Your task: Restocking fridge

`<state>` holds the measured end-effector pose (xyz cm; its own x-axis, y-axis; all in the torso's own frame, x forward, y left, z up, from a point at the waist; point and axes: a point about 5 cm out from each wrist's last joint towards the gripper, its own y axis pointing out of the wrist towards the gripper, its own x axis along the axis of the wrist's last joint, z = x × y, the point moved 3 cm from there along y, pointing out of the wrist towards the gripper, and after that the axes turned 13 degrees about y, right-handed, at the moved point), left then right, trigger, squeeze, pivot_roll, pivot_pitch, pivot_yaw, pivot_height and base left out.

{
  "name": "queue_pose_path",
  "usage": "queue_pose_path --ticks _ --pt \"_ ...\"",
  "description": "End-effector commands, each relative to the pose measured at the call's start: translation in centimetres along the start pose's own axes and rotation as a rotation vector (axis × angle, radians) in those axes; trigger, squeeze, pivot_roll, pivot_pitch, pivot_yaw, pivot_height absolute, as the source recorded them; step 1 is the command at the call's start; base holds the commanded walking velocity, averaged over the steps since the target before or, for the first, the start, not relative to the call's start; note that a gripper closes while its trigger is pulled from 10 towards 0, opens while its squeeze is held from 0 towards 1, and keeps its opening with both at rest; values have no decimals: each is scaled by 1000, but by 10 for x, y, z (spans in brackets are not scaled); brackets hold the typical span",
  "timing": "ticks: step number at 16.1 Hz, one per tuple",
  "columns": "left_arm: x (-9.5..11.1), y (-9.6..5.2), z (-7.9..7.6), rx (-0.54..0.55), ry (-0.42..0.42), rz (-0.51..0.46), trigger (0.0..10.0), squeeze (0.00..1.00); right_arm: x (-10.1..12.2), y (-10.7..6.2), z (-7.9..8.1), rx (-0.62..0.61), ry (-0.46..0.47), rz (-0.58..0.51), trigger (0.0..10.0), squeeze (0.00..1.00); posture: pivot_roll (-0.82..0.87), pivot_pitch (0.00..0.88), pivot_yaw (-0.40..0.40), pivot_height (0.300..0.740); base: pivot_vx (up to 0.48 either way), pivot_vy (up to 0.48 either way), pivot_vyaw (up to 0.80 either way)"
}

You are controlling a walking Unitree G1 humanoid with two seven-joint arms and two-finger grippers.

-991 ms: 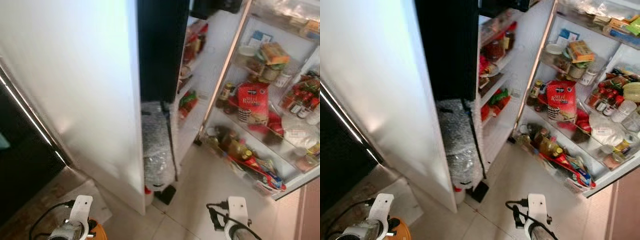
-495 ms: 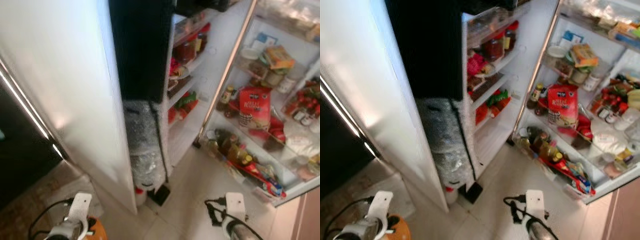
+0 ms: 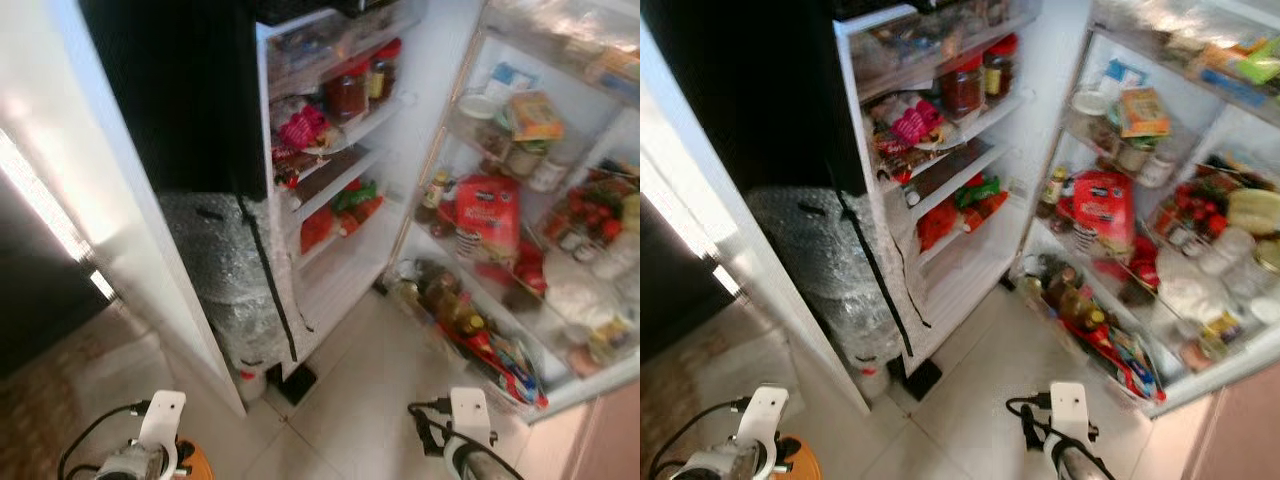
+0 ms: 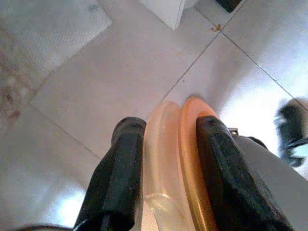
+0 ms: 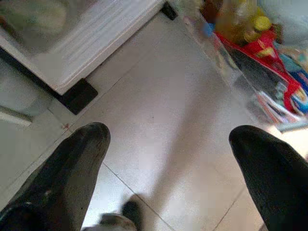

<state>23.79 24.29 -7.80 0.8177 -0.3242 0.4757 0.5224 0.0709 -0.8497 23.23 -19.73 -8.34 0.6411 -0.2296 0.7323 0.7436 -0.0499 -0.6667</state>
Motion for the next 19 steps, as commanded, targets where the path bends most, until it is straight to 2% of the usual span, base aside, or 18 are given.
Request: queue_pose_path --ticks 1,4,9,15,17,19 --pt "-8 0 -5 -19 9 29 10000 0 -1 -1 -5 -15 -6 3 10000 0 -91 99 -25 740 0 -368 800" --pt "-8 0 -5 -20 11 29 10000 0 -4 -1 -4 -12 -10 16 10000 0 -90 99 -24 740 0 -361 800" --pt "-7 0 -5 -22 5 27 10000 0 -6 -2 -2 7 16 25 10000 0 -89 99 -22 740 0 0 0" --pt "-7 0 -6 -32 20 24 10000 0 -9 -2 2 27 -26 39 10000 0 -86 95 -23 740 0 0 0" --pt "-7 0 -6 -31 24 24 10000 0 -9 -2 2 24 -34 40 10000 0 -86 93 -23 740 0 -293 800" --pt "-7 0 -6 -30 25 23 10000 0 -9 -2 2 22 -12 39 10000 0 -86 93 -23 740 0 -298 0"
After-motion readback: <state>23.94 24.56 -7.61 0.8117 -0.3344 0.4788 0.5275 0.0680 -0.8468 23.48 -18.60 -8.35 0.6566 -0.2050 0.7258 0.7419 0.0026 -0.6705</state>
